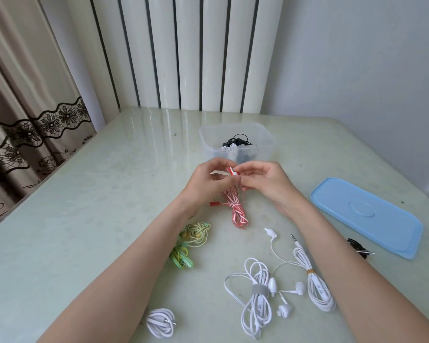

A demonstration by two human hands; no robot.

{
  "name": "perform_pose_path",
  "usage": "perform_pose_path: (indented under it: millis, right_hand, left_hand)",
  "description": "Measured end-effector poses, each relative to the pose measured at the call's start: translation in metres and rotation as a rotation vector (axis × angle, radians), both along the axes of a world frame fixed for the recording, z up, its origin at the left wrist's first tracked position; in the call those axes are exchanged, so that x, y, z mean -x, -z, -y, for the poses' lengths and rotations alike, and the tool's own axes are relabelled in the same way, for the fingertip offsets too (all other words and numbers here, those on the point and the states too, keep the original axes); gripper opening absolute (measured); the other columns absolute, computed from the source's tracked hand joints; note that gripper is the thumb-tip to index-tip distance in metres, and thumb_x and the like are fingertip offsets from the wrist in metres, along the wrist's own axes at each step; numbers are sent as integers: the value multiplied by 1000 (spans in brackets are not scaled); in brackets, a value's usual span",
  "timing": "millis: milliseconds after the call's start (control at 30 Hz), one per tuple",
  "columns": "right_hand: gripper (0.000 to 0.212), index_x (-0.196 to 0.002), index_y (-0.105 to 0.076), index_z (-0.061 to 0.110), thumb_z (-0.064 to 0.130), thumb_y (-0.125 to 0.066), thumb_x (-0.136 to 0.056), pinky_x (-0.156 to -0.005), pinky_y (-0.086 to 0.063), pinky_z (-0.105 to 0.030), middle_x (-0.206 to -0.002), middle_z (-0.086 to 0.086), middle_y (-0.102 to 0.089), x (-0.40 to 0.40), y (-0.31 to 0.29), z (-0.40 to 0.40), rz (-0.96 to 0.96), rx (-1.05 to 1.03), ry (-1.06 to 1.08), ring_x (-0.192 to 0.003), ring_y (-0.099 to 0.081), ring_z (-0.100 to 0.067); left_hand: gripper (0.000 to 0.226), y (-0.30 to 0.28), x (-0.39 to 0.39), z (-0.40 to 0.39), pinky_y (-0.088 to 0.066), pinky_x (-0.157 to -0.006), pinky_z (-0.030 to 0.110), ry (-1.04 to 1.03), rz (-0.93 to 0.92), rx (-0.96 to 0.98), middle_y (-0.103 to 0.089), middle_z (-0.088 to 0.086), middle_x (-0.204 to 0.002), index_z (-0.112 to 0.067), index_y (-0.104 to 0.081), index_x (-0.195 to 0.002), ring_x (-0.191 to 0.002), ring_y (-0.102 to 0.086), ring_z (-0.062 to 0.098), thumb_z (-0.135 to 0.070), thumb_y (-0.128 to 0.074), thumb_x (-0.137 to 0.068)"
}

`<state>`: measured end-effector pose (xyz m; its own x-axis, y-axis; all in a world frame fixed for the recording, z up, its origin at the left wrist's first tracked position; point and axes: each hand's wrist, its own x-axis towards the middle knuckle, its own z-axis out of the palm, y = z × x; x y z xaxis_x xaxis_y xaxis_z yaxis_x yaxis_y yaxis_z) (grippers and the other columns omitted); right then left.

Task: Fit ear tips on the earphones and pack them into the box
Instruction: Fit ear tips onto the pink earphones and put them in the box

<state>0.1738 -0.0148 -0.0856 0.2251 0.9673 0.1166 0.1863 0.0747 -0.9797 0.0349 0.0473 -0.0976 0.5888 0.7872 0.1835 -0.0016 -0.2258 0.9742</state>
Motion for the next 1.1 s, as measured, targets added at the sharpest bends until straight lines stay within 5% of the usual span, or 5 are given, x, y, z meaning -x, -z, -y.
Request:
perform_pose_path:
  millis: [200, 367, 1100]
  right_hand:
    - [24, -99, -62, 0, -12, -59, -79, -60, -52, -15, -74, -9, -61, 0, 2, 3, -103, -54, -24, -56, -61, -5]
    - [11, -86, -64, 0, -8, -61, -79, -64, -54, -15, -64, -4, -67, -6, 2, 3, -374, -49, 47, -58, -63, -8]
    - [14, -83, -69, -1, -8, -57, -81, -69, -54, -15, -67, -1, -71, -7, 6, 2, -370, -39, -14, -65, -65, -7]
  left_hand:
    - [16, 5, 2, -4, -49, -70, 23, -8, 115, 144, -60, 2, -76, -10, -60, -97, -68, -59, 16, -5, -64, -82]
    - [16, 6, 2, -5, -50, -69, 18, -37, 109, 138, -61, 2, -76, -11, -60, -83, -72, -61, 16, 1, -68, -77]
    - [15, 2, 0, -2, -52, -69, 19, -37, 105, 52, -65, 5, -79, -11, -61, -77, -72, -63, 16, -1, -71, -74]
